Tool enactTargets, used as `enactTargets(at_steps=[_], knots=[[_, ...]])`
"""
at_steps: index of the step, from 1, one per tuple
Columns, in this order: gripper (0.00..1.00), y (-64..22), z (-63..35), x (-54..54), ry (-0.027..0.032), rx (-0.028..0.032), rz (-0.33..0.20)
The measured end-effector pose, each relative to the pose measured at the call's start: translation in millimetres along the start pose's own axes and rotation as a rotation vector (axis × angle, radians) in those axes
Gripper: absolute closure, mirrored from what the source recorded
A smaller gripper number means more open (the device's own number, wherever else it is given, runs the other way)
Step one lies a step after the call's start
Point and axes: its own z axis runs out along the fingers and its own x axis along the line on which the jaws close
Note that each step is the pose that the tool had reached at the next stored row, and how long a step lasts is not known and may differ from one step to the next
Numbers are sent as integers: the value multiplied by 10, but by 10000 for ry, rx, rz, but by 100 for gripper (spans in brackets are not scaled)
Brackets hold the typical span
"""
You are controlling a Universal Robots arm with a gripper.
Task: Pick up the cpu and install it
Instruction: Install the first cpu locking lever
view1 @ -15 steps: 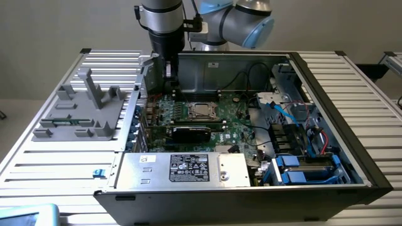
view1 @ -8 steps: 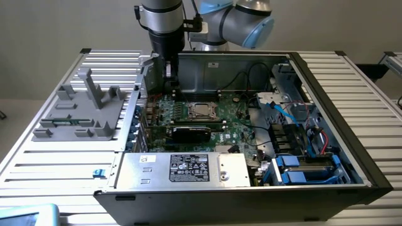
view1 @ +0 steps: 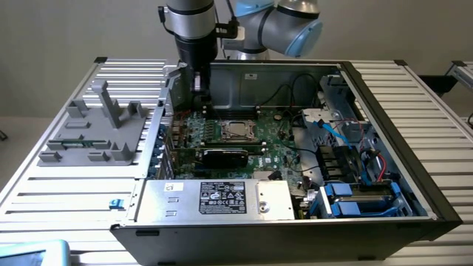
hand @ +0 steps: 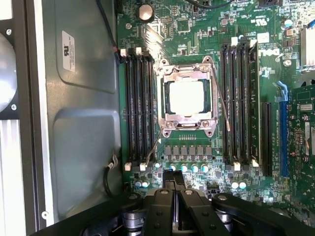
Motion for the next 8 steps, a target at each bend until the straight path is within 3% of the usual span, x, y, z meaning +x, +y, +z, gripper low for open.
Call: enactTargets(at_steps=[8], knots=[[89, 0, 2, 0, -40, -165, 1112]])
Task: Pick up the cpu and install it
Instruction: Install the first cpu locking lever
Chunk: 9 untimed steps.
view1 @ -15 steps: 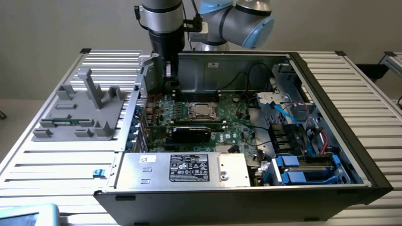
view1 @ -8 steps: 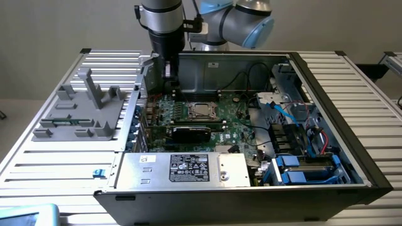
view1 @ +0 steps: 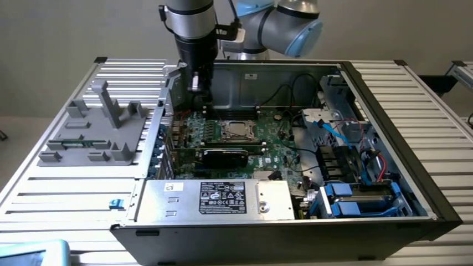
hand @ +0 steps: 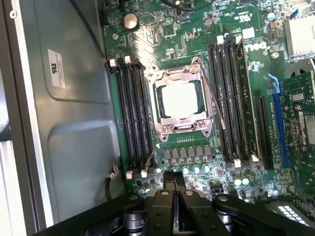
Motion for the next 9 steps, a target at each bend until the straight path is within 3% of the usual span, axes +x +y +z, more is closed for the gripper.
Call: enactTargets(at_steps=[9], knots=[[89, 0, 2, -1, -49, -171, 1247]])
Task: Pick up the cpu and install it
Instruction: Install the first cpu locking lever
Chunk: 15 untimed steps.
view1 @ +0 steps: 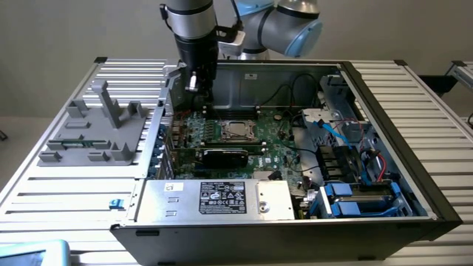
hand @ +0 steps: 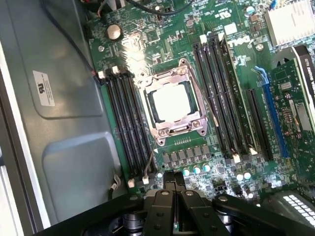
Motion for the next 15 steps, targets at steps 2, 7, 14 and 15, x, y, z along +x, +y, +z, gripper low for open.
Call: enactTargets(at_steps=[2, 7, 14, 15], knots=[[89, 0, 1, 0, -11, -36, 268], [89, 0, 3, 0, -36, -131, 962], [89, 0, 10, -1, -71, -283, 1987], [89, 0, 11, -2, -75, -305, 2133]])
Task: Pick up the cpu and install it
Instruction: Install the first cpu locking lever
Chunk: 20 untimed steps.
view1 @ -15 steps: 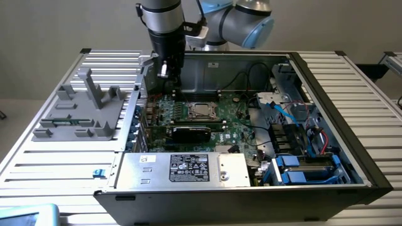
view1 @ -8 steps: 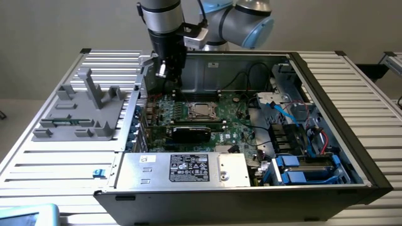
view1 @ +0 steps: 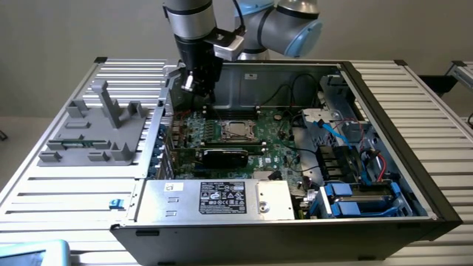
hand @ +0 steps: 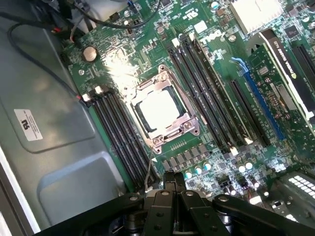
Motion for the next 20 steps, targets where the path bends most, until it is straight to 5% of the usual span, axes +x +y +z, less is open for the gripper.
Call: enactTargets(at_steps=[3, 9, 20], knots=[[89, 0, 3, 0, -14, -67, 443], [89, 0, 3, -1, -17, -90, 611], [89, 0, 20, -3, -47, -293, 2178]])
